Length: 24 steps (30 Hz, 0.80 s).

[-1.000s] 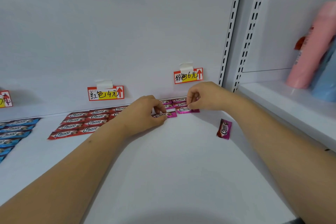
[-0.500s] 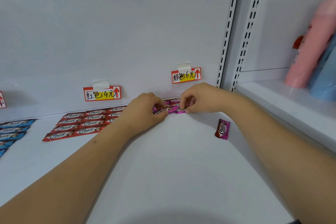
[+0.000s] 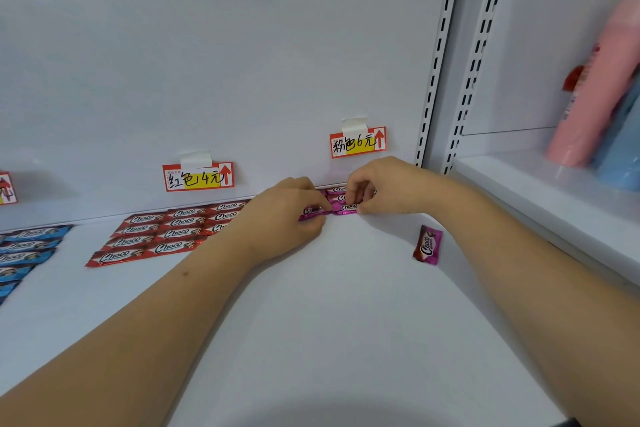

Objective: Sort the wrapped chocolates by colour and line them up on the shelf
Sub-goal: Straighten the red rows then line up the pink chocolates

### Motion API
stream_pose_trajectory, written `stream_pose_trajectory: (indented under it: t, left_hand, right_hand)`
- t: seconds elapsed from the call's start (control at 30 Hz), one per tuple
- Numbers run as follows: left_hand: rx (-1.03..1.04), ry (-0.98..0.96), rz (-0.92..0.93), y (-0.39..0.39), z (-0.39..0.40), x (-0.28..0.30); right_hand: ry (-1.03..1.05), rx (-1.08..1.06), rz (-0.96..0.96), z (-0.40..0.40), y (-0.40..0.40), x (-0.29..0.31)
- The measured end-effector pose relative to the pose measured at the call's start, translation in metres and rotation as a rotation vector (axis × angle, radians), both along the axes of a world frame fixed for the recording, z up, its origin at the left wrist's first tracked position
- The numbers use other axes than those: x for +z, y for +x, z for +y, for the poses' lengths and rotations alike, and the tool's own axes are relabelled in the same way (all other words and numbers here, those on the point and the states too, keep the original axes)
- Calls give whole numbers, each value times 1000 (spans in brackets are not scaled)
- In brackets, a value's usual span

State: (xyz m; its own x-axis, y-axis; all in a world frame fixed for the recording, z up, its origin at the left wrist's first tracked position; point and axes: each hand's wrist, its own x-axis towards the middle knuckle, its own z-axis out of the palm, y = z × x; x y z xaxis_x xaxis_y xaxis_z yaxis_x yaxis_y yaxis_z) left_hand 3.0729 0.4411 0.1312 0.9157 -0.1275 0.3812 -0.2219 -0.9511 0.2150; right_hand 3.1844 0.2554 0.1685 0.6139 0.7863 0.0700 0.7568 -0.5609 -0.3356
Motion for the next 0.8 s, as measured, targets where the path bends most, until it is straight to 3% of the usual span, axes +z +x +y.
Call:
stream_pose_trajectory:
  t: [0.63,0.8]
  left_hand:
    - [4,37,30,-4,2,4]
    - [-75,-23,0,-10,-19,9]
  right_hand:
    - [1,-38,-2,-1,3,-1]
    - [105,-165,-29,-24,-1,26]
